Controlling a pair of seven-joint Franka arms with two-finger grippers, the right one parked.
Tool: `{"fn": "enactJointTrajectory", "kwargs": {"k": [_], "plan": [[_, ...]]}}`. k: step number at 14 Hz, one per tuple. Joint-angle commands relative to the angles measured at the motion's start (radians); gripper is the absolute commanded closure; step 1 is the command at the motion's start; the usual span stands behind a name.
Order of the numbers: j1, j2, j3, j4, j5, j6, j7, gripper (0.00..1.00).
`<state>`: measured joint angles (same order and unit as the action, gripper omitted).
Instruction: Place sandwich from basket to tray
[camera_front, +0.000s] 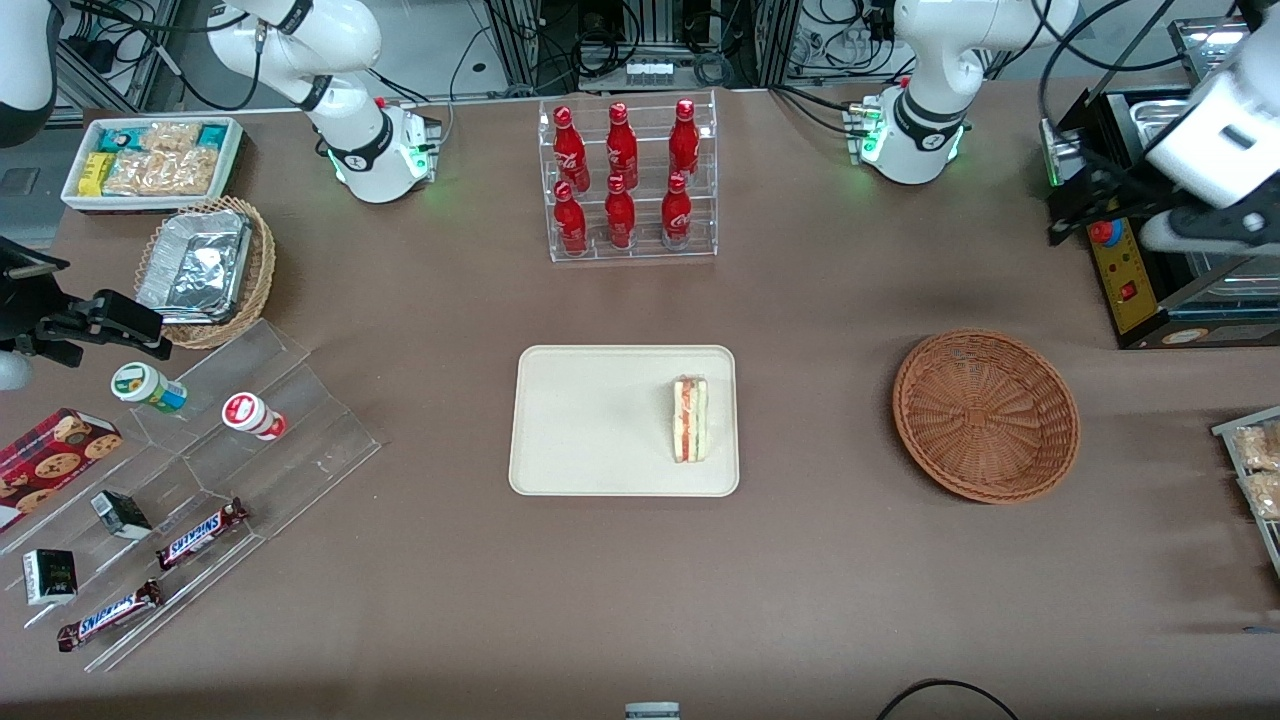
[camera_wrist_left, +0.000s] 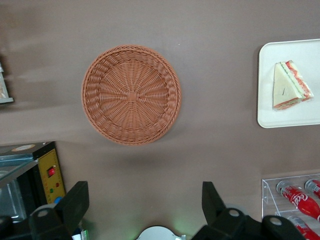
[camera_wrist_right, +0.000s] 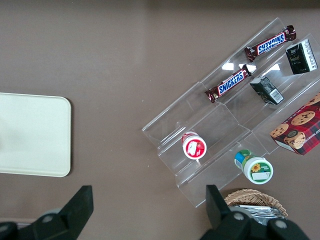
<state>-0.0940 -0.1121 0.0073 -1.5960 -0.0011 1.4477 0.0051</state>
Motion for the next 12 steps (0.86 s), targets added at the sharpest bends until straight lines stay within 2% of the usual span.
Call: {"fn": "enactJointTrajectory", "kwargs": {"k": [1,12], "plan": [[0.010,0.031,-0.007,0.048,-0.002,-0.030,0.016,0.00],[-0.004,0.083,-0.007,0.065,0.003,-0.015,-0.030,0.00]]}}
